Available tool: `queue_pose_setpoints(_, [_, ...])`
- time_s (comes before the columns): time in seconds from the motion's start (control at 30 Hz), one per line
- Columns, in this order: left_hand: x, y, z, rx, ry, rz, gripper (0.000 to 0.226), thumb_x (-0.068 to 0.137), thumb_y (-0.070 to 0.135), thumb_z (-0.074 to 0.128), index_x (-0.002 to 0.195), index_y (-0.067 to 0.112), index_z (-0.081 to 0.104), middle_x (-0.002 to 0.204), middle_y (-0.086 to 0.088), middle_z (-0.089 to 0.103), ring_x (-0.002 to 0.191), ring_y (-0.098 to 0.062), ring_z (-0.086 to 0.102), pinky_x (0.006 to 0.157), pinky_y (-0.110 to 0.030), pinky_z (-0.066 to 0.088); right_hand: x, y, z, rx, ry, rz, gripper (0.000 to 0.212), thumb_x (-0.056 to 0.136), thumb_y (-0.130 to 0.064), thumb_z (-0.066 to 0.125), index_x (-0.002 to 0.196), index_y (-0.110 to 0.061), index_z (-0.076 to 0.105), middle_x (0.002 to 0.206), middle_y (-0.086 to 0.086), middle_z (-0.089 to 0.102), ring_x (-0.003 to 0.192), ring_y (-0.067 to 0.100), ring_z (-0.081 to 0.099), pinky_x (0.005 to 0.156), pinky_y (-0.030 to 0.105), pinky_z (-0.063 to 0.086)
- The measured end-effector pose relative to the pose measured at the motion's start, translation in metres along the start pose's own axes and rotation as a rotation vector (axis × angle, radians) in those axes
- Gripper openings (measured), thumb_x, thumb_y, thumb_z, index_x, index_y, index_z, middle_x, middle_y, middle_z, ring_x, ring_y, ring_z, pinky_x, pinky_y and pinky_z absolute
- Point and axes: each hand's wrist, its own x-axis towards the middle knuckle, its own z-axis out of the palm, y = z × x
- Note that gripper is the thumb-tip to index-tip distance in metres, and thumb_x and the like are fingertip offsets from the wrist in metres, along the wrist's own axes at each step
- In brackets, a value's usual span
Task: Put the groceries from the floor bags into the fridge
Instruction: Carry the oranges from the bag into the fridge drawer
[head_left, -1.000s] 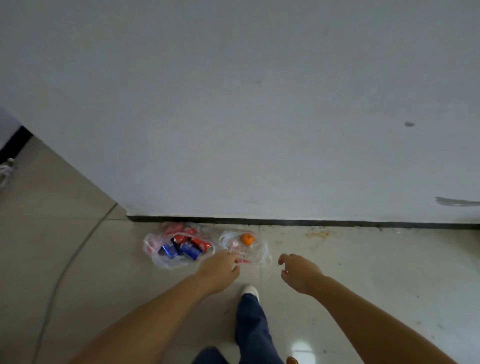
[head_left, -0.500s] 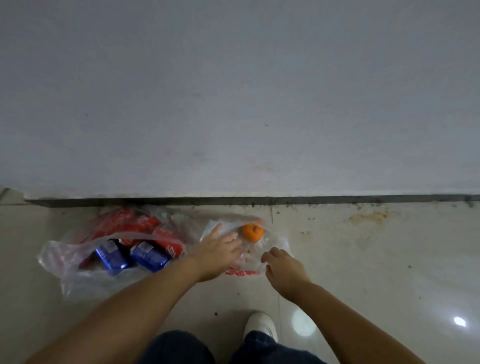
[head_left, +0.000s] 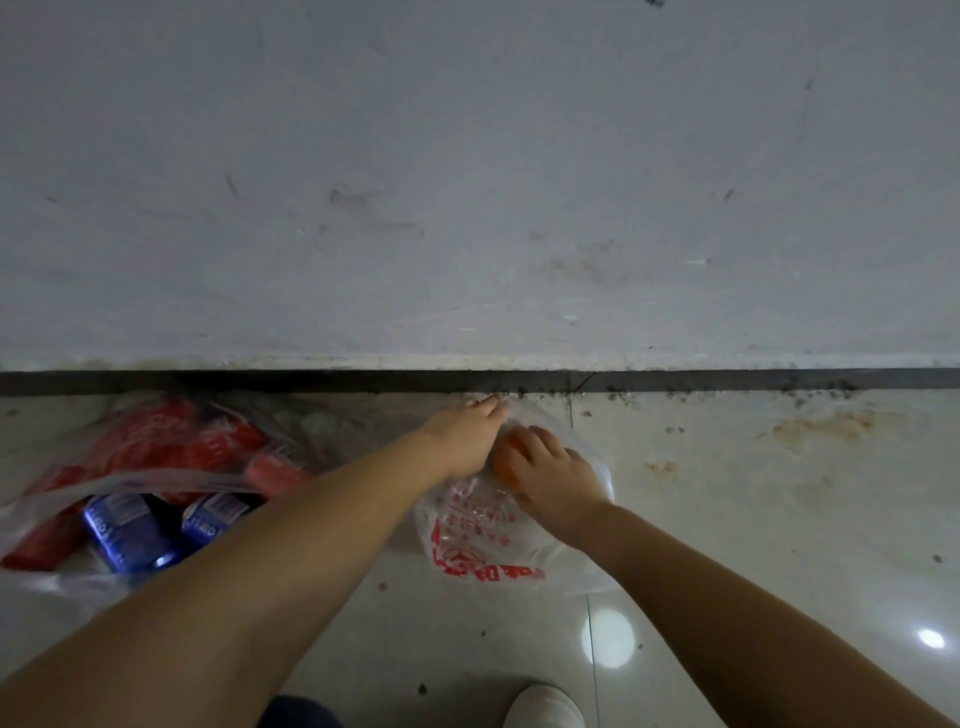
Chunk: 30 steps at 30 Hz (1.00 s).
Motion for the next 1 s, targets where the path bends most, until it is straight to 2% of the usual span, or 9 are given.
queue_pose_setpoints(0.07, [-0.001, -0.006, 0.006, 0.054, -0.011, -0.026, 0.079, 0.09, 0.006, 0.053, 0.152, 0.018, 0.006, 0.161, -0.003, 0.005, 0.146, -0.027, 0.012, 0.116, -0.043, 0.023, 0.009, 0.001, 0.002, -0.022, -0.056, 0.06, 0.066, 0.09, -0.03, 0.059, 0.145, -0.023, 0.024, 0.152, 0.01, 0.021, 0.137, 0.033, 0.028, 0.105, 0.042, 0.039])
queue_pose_setpoints(0.17, [0.002, -0.023, 0.019, 0.085, -0.054, -0.066, 0.076, 0.092, 0.008, 0.05, 0.152, 0.019, 0.004, 0.161, -0.003, 0.003, 0.147, -0.025, 0.011, 0.117, -0.043, 0.02, 0.019, 0.001, 0.004, -0.048, -0.126, 0.108, 0.067, 0.087, -0.027, 0.062, 0.143, -0.024, 0.025, 0.151, 0.015, 0.021, 0.131, 0.037, 0.036, 0.098, 0.042, 0.044])
queue_pose_setpoints(0.27, [0.001, -0.029, 0.025, 0.018, -0.069, -0.144, 0.07, 0.094, 0.015, 0.046, 0.151, 0.022, 0.007, 0.161, -0.003, 0.005, 0.145, -0.027, 0.017, 0.115, -0.044, 0.025, 0.012, -0.007, -0.003, -0.05, -0.089, 0.089, 0.065, 0.086, -0.023, 0.063, 0.14, -0.021, 0.028, 0.149, 0.017, 0.023, 0.129, 0.037, 0.037, 0.092, 0.042, 0.049])
queue_pose_setpoints(0.37, [-0.021, -0.015, 0.007, -0.022, -0.058, -0.176, 0.062, 0.094, 0.016, 0.047, 0.149, 0.016, 0.018, 0.159, -0.006, 0.012, 0.142, -0.03, 0.025, 0.111, -0.044, 0.033, -0.016, -0.025, -0.032, -0.018, -0.046, 0.076, 0.068, 0.085, -0.031, 0.065, 0.141, -0.025, 0.027, 0.148, 0.014, 0.024, 0.126, 0.035, 0.04, 0.089, 0.041, 0.052])
queue_pose_setpoints(0.5, [-0.078, 0.015, -0.052, 0.0, -0.082, -0.243, 0.051, 0.091, 0.021, 0.054, 0.14, 0.016, 0.039, 0.153, -0.011, 0.021, 0.134, -0.033, 0.034, 0.104, -0.043, 0.038, -0.071, -0.047, -0.097, 0.014, -0.05, 0.065, 0.069, 0.084, -0.035, 0.066, 0.14, -0.027, 0.027, 0.146, 0.014, 0.028, 0.123, 0.034, 0.043, 0.084, 0.039, 0.055])
queue_pose_setpoints(0.57, [-0.114, 0.032, -0.086, 0.003, -0.095, -0.213, 0.046, 0.091, 0.021, 0.056, 0.135, 0.016, 0.045, 0.147, -0.012, 0.031, 0.13, -0.032, 0.037, 0.102, -0.042, 0.038, -0.101, -0.055, -0.136, 0.035, -0.062, 0.11, 0.069, 0.084, -0.037, 0.066, 0.141, -0.027, 0.028, 0.147, 0.013, 0.028, 0.125, 0.035, 0.042, 0.084, 0.04, 0.054])
queue_pose_setpoints(0.73, [-0.218, 0.081, -0.176, 0.023, -0.061, -0.1, 0.033, 0.094, 0.011, 0.044, 0.126, 0.012, 0.05, 0.13, -0.015, 0.048, 0.115, -0.032, 0.049, 0.09, -0.04, 0.043, -0.182, -0.075, -0.245, 0.09, -0.038, 0.252, 0.065, 0.088, -0.033, 0.06, 0.142, -0.028, 0.023, 0.145, 0.011, 0.026, 0.124, 0.033, 0.04, 0.086, 0.036, 0.053])
queue_pose_setpoints(0.83, [-0.28, 0.122, -0.234, 0.022, -0.054, -0.016, 0.035, 0.096, 0.012, 0.039, 0.129, 0.012, 0.048, 0.13, -0.014, 0.049, 0.115, -0.031, 0.049, 0.092, -0.04, 0.042, -0.236, -0.093, -0.31, 0.108, -0.033, 0.315, 0.065, 0.089, -0.031, 0.059, 0.142, -0.028, 0.022, 0.145, 0.01, 0.026, 0.124, 0.033, 0.04, 0.086, 0.035, 0.052])
queue_pose_setpoints(1.0, [-0.374, 0.197, -0.328, 0.049, 0.009, 0.096, 0.041, 0.094, 0.013, 0.047, 0.135, 0.012, 0.045, 0.136, -0.009, 0.049, 0.121, -0.025, 0.048, 0.098, -0.036, 0.042, -0.336, -0.128, -0.411, 0.145, 0.051, 0.458, 0.067, 0.088, -0.031, 0.059, 0.143, -0.027, 0.022, 0.146, 0.012, 0.026, 0.124, 0.033, 0.04, 0.088, 0.037, 0.052])
